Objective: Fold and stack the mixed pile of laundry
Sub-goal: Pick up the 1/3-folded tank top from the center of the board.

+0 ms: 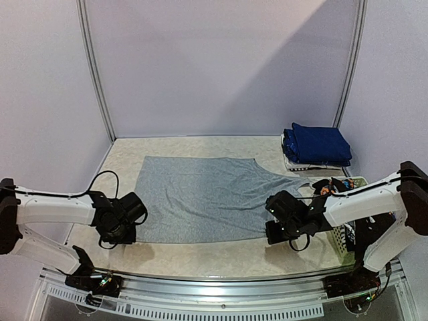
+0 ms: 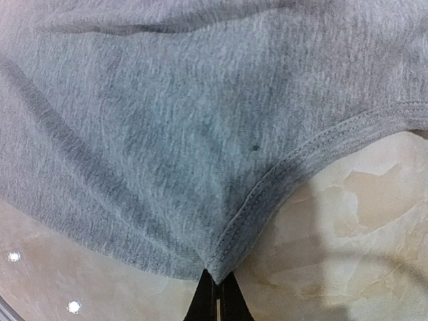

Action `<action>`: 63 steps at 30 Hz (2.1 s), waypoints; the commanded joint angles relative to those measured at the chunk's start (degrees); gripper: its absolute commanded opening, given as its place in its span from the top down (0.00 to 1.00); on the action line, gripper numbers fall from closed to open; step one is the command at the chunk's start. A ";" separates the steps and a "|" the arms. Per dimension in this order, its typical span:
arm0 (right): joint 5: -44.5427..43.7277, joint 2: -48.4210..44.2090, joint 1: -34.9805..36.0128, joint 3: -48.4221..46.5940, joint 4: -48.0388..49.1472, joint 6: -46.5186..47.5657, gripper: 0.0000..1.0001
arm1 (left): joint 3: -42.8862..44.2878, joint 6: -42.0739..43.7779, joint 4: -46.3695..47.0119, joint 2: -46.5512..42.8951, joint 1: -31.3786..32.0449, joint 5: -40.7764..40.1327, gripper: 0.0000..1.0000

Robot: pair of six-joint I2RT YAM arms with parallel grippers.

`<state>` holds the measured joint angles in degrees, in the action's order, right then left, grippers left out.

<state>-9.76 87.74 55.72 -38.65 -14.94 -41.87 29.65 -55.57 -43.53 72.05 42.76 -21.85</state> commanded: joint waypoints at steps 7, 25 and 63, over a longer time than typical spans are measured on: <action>0.50 3.05 -0.45 2.25 -4.88 0.58 1.00 | -0.91 0.35 1.43 2.44 -0.84 0.51 0.98; 2.46 -9.23 -0.45 -6.08 -23.87 3.83 1.00 | 2.54 4.34 -5.80 -11.02 0.91 7.20 1.00; -15.56 6.94 -2.81 -26.52 -35.38 5.55 1.00 | 13.37 12.36 -1.40 -3.24 -2.88 -5.48 1.00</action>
<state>-21.61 92.25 54.39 -62.76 -48.71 -37.28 41.17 -46.04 -47.64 65.14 41.43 -25.74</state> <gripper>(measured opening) 0.018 0.010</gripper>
